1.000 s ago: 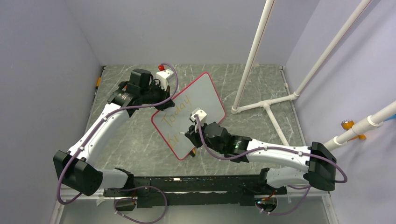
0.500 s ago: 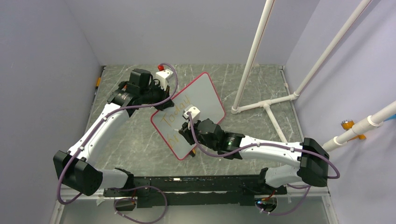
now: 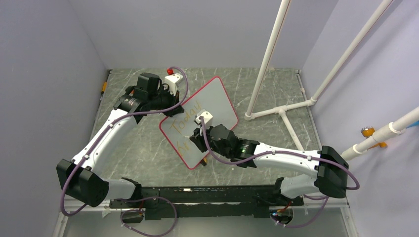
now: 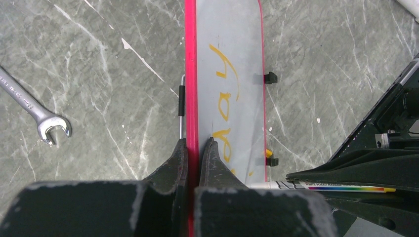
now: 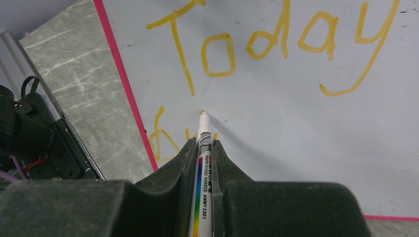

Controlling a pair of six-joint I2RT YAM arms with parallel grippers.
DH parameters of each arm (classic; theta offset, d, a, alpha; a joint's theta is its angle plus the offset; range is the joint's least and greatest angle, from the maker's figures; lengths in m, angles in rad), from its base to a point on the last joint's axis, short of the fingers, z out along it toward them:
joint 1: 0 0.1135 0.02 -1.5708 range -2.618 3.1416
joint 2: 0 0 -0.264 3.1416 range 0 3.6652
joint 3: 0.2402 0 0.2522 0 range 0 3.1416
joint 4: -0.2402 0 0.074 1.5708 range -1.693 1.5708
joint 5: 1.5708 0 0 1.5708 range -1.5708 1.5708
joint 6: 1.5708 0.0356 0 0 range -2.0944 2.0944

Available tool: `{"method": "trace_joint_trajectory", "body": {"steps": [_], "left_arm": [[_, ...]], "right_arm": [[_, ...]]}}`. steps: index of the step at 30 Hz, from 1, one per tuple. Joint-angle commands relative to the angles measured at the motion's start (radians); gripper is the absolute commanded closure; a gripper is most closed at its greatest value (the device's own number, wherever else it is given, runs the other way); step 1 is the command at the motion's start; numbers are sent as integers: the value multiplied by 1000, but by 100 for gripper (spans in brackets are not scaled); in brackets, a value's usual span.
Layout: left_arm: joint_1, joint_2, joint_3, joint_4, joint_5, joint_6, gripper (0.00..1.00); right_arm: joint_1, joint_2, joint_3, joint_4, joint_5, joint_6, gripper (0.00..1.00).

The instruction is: Write a sentence on the whiteboard

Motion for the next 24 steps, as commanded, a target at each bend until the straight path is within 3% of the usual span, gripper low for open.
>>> {"method": "trace_joint_trajectory", "body": {"steps": [1,24], "left_arm": [[0,11,-20,-50,-174,105,100],[0,7,-20,-49,-175,105,100]], "right_arm": [[-21,-5,-2,-9,60,-7,100],[-23,-139,-40,-15,34,-5,100]]}}
